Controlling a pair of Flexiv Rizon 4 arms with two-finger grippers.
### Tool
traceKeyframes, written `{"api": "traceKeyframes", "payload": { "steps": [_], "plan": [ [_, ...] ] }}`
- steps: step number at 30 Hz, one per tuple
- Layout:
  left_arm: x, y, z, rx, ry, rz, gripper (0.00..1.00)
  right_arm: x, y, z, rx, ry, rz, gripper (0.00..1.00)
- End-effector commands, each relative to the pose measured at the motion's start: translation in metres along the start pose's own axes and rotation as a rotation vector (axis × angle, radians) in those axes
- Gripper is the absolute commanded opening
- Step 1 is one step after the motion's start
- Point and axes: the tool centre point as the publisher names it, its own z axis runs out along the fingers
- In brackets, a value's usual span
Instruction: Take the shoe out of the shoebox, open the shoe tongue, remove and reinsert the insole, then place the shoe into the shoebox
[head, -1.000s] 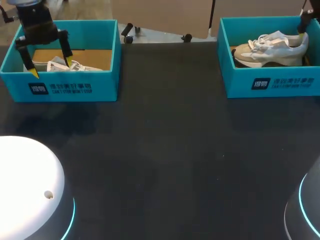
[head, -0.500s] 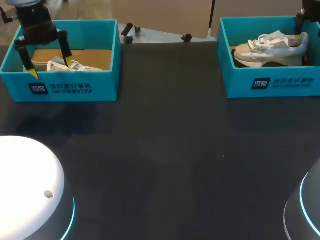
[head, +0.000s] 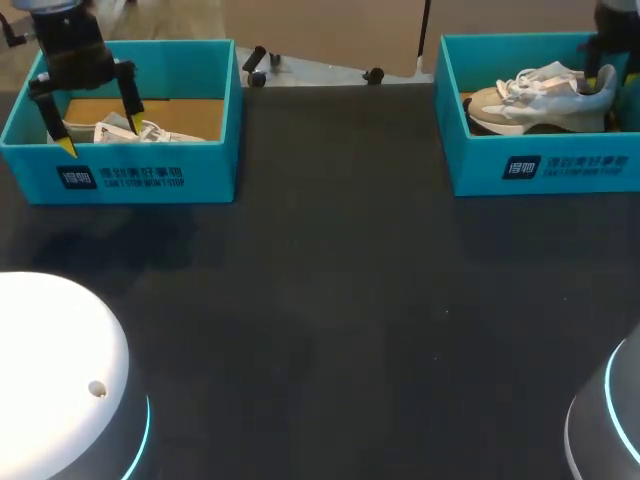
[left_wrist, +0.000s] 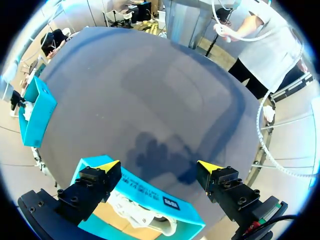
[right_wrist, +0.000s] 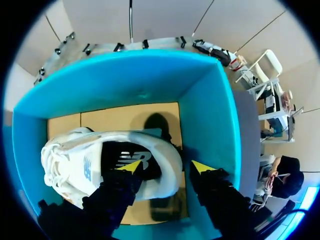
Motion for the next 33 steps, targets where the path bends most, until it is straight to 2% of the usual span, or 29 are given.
{"api": "traceKeyframes", "payload": {
  "steps": [1, 8, 17, 24, 29, 33],
  "plan": [
    [0.000, 0.000, 0.001, -0.002, 0.000, 0.001, 1.00, 0.003, 0.010, 0.013, 0.030, 0.005, 0.001, 0.55],
    [0.000, 0.000, 0.001, -0.002, 0.000, 0.001, 1.00, 0.002, 0.009, 0.022, 0.040, -0.010, 0.008, 0.54],
    [0.000, 0.000, 0.001, -0.002, 0.000, 0.001, 1.00, 0.000, 0.008, 0.026, 0.048, -0.014, 0.026, 0.57],
    [0.000, 0.000, 0.001, -0.002, 0.000, 0.001, 1.00, 0.002, 0.006, 0.022, 0.040, -0.015, 0.042, 0.69],
    [0.000, 0.000, 0.001, -0.002, 0.000, 0.001, 1.00, 0.001, 0.006, 0.030, 0.048, -0.012, 0.048, 0.69],
    [0.000, 0.000, 0.001, -0.002, 0.000, 0.001, 1.00, 0.000, 0.007, 0.033, 0.051, -0.012, 0.047, 0.62]
  ]
}}
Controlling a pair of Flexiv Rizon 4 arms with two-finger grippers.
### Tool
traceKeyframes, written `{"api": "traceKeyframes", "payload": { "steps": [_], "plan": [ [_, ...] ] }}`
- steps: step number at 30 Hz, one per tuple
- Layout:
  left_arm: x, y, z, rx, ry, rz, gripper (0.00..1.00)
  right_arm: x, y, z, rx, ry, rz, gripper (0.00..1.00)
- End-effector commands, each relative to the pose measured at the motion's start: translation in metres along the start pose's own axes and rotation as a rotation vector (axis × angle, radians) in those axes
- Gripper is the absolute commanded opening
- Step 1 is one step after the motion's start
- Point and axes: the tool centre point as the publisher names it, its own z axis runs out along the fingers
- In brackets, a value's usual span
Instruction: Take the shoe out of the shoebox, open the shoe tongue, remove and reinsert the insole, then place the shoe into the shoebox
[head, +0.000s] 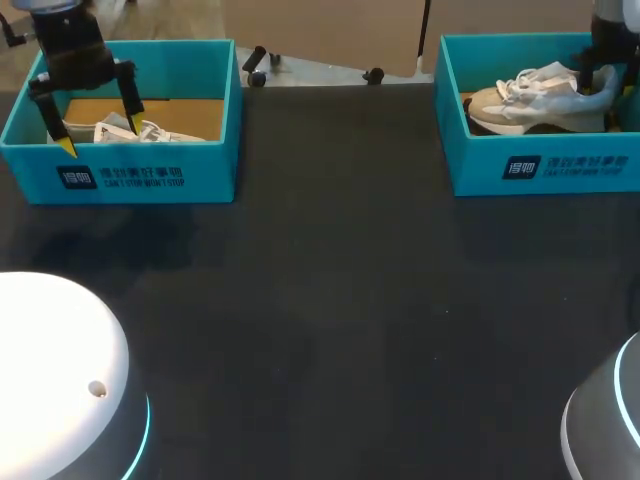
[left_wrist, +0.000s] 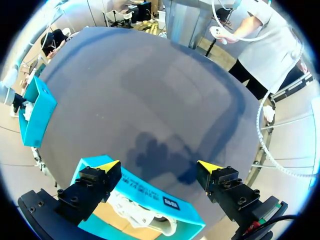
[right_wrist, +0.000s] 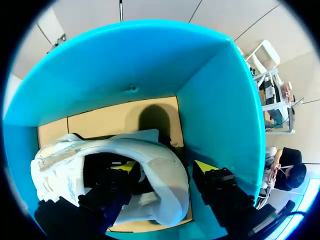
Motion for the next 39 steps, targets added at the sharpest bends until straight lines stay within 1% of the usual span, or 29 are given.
{"api": "traceKeyframes", "payload": {
  "steps": [1, 2, 4, 7, 8, 10, 11, 12, 13, 16, 25, 30, 34, 36, 39],
  "plan": [
    [0.000, 0.000, 0.001, -0.002, 0.000, 0.001, 1.00, 0.000, 0.006, 0.006, 0.010, 0.001, -0.006, 0.61],
    [0.000, 0.000, 0.001, -0.002, 0.000, 0.001, 1.00, 0.000, 0.007, 0.008, 0.013, 0.000, -0.015, 0.55],
    [0.000, 0.000, 0.001, -0.002, 0.000, 0.001, 1.00, 0.002, 0.006, 0.010, 0.021, -0.004, -0.027, 0.50],
    [0.000, 0.000, 0.001, -0.002, 0.000, 0.001, 1.00, 0.002, 0.004, 0.019, 0.032, 0.002, -0.032, 0.47],
    [0.000, 0.000, 0.001, -0.002, 0.000, 0.001, 1.00, 0.001, 0.002, 0.019, 0.038, 0.004, -0.031, 0.44],
    [0.000, 0.000, 0.001, -0.002, 0.000, 0.001, 1.00, -0.001, -0.001, 0.020, 0.045, 0.002, -0.028, 0.32],
    [0.000, 0.000, 0.001, -0.002, 0.000, 0.001, 1.00, -0.003, -0.002, 0.020, 0.047, 0.003, -0.025, 0.23],
    [0.000, 0.000, 0.001, -0.002, 0.000, 0.001, 1.00, -0.003, -0.002, 0.019, 0.047, 0.002, -0.024, 0.17],
    [0.000, 0.000, 0.001, -0.002, 0.000, 0.001, 1.00, -0.004, -0.003, 0.018, 0.047, 0.000, -0.025, 0.00],
    [0.000, 0.000, 0.001, -0.002, 0.000, 0.001, 1.00, -0.007, -0.005, 0.016, 0.030, 0.023, -0.018, 0.00],
    [0.000, 0.000, 0.001, -0.002, 0.000, 0.001, 1.00, -0.014, -0.019, 0.003, 0.037, 0.031, -0.032, 0.00],
    [0.000, 0.000, 0.001, -0.002, 0.000, 0.001, 1.00, -0.019, -0.029, -0.016, 0.021, 0.027, -0.038, 0.00],
    [0.000, 0.000, 0.001, -0.002, 0.000, 0.001, 1.00, -0.021, -0.038, -0.035, -0.005, 0.040, -0.008, 0.00],
    [0.000, 0.000, 0.001, -0.002, 0.000, 0.001, 1.00, -0.020, -0.040, -0.037, -0.016, 0.044, 0.000, 0.00],
    [0.000, 0.000, 0.001, -0.002, 0.000, 0.001, 1.00, -0.021, -0.045, -0.052, -0.035, 0.042, 0.007, 0.00]
  ]
}}
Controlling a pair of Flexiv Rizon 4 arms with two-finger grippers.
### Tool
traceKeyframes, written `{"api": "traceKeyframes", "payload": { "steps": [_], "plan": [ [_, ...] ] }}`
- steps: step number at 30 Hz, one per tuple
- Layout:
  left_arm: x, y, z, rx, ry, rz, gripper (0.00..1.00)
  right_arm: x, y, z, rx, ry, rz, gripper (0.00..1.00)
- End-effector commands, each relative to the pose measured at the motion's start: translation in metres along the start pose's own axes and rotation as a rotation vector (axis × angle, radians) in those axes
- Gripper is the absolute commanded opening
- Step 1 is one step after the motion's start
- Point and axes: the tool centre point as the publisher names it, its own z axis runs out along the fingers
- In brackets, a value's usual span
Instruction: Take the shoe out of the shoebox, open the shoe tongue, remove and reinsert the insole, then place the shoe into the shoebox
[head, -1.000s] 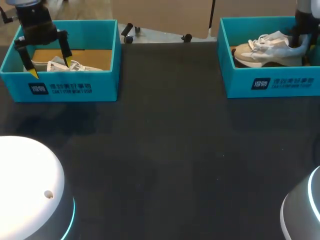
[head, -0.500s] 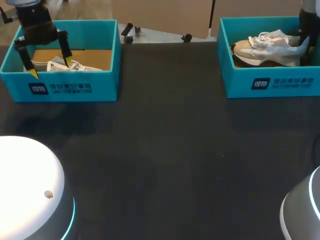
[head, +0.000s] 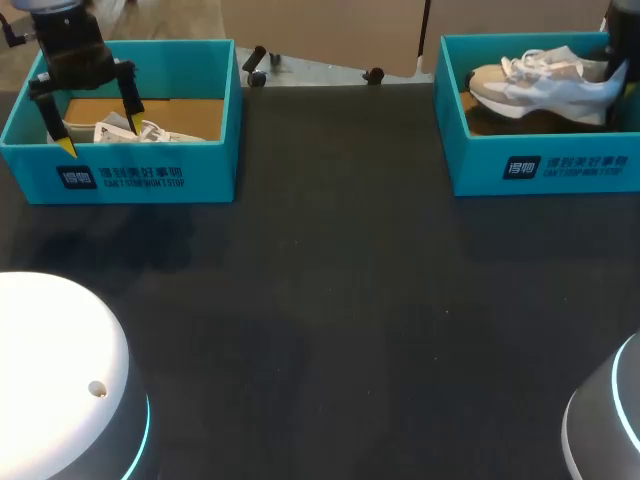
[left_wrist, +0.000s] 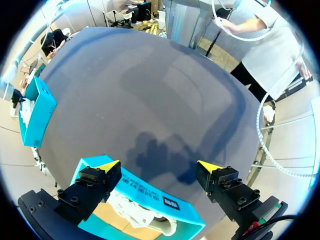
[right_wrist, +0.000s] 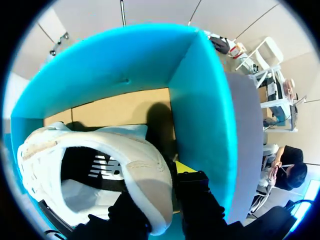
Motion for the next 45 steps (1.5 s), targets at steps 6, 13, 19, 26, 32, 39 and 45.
{"api": "traceKeyframes", "payload": {
  "steps": [6, 13, 19, 26, 32, 39, 45],
  "plan": [
    [0.000, 0.000, 0.001, -0.001, 0.000, 0.001, 1.00, 0.000, -0.032, -0.051, -0.086, -0.022, -0.016, 0.00],
    [0.000, 0.000, 0.001, -0.001, 0.000, 0.001, 1.00, 0.002, -0.032, -0.091, -0.128, 0.022, -0.036, 0.00],
    [0.000, 0.000, 0.001, -0.001, 0.000, 0.001, 1.00, 0.003, -0.032, -0.124, -0.138, 0.010, -0.071, 0.00],
    [0.000, 0.000, 0.001, -0.001, 0.000, 0.001, 1.00, 0.011, -0.036, -0.154, -0.148, 0.009, -0.089, 0.00],
    [0.000, 0.000, 0.001, -0.001, 0.000, 0.001, 1.00, 0.019, -0.041, -0.178, -0.166, 0.004, -0.098, 0.00],
    [0.000, 0.000, 0.001, -0.001, 0.000, 0.001, 1.00, 0.033, -0.053, -0.207, -0.186, 0.000, -0.115, 0.00],
    [0.000, 0.000, 0.001, -0.001, 0.000, 0.001, 1.00, 0.043, -0.071, -0.221, -0.179, -0.021, -0.129, 0.00]
  ]
}}
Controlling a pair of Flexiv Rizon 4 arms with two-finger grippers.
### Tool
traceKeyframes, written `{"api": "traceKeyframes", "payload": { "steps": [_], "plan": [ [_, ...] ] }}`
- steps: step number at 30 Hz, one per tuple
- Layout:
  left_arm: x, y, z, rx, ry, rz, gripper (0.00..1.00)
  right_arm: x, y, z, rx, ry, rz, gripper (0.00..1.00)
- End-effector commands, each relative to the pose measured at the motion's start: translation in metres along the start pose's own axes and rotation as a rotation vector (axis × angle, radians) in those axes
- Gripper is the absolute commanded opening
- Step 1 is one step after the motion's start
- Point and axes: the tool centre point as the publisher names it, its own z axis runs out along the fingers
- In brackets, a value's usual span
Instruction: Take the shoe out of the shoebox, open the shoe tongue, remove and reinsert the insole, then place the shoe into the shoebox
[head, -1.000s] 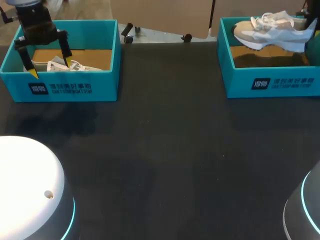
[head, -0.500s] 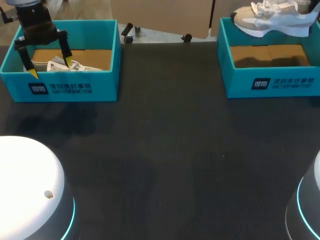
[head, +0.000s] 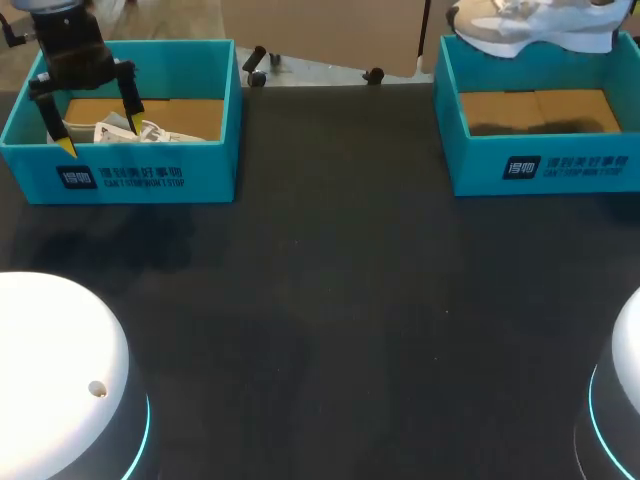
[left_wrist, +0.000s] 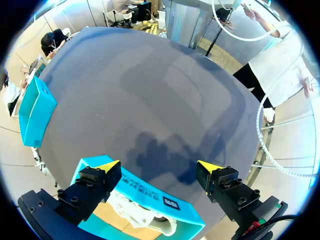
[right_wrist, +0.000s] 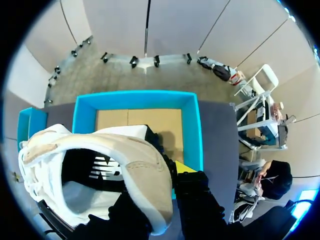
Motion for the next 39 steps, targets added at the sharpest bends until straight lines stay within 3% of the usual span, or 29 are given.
{"api": "traceKeyframes", "payload": {
  "steps": [1, 12, 27, 39],
  "plan": [
    [0.000, 0.000, 0.001, -0.002, 0.000, 0.001, 1.00, 0.008, -0.016, -0.019, -0.009, -0.021, 0.002, 0.00],
    [0.000, 0.000, 0.001, -0.002, 0.000, 0.001, 1.00, 0.036, -0.063, -0.038, 0.016, -0.039, 0.008, 0.00],
    [0.000, 0.000, 0.001, -0.002, 0.000, 0.001, 1.00, 0.072, -0.135, -0.069, -0.012, -0.075, 0.061, 0.00],
    [0.000, 0.000, 0.001, -0.002, 0.000, 0.001, 1.00, 0.106, -0.197, -0.092, 0.056, -0.112, 0.083, 0.00]
  ]
}}
